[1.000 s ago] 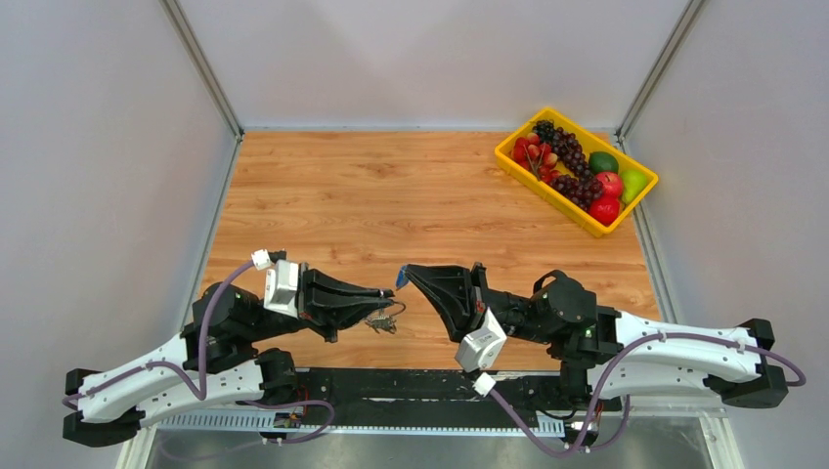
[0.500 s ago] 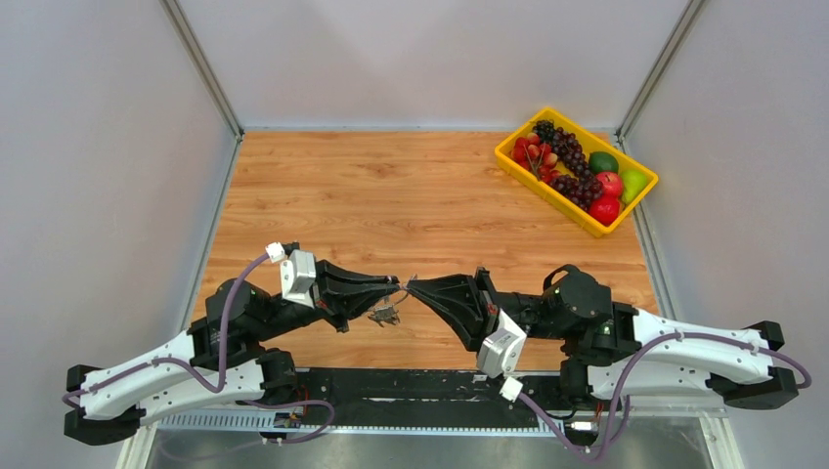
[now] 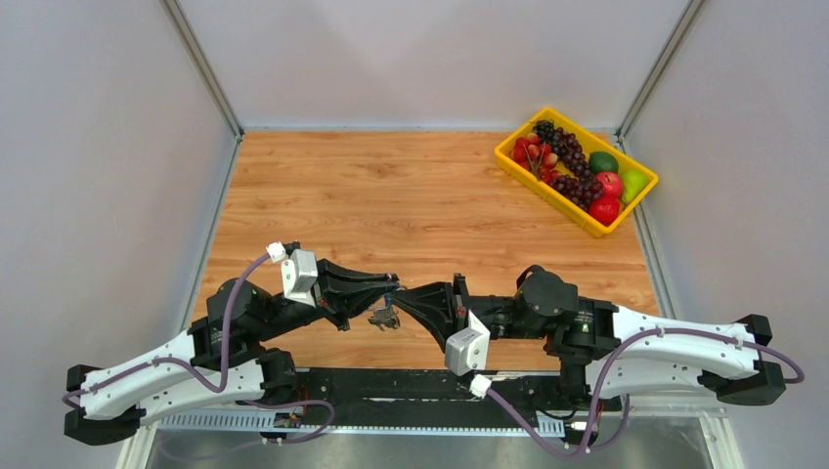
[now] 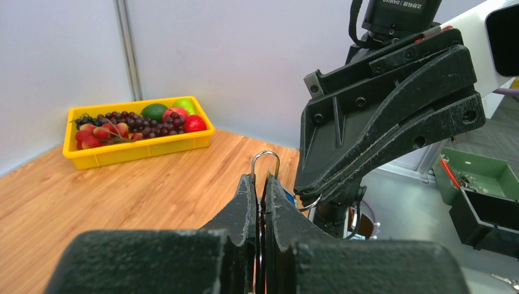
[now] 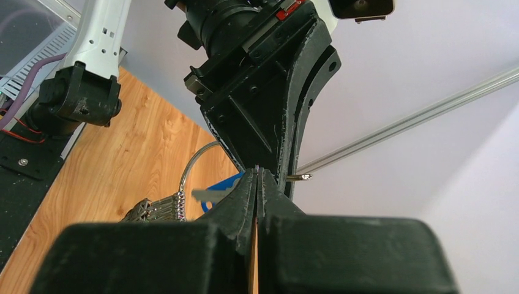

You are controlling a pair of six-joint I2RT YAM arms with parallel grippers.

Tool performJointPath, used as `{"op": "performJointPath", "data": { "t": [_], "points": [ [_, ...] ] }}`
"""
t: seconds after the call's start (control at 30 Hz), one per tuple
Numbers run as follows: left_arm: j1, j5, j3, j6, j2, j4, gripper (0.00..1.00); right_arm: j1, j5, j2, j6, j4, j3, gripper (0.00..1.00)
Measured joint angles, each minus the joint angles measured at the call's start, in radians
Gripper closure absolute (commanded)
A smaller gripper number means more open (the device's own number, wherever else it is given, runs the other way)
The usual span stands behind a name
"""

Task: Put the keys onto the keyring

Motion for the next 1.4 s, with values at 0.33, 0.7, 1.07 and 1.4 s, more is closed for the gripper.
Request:
{"op": "performJointPath", "data": {
  "t": [0.33,0.7,1.07,1.4],
  "points": [
    [0.0,0.001,0.0,0.001,-0.005,-0.01,1.0,0.0,0.007,0.006,-0.004,0.026,0.0,1.0],
    [0.0,0.003,0.0,0.001,-0.008,-0.01,1.0,0.0,0.024,0.005,-0.011,0.057,0.0,1.0],
    [0.0,0.004,0.0,0.001,-0.015,-0.008,1.0,0.0,0.044,0.006,-0.019,0.077,0.0,1.0],
    [0.0,0.003,0.0,0.001,-0.022,-0.008,1.0,0.0,0.044,0.027,-0.018,0.081,0.0,1.0]
  ]
}}
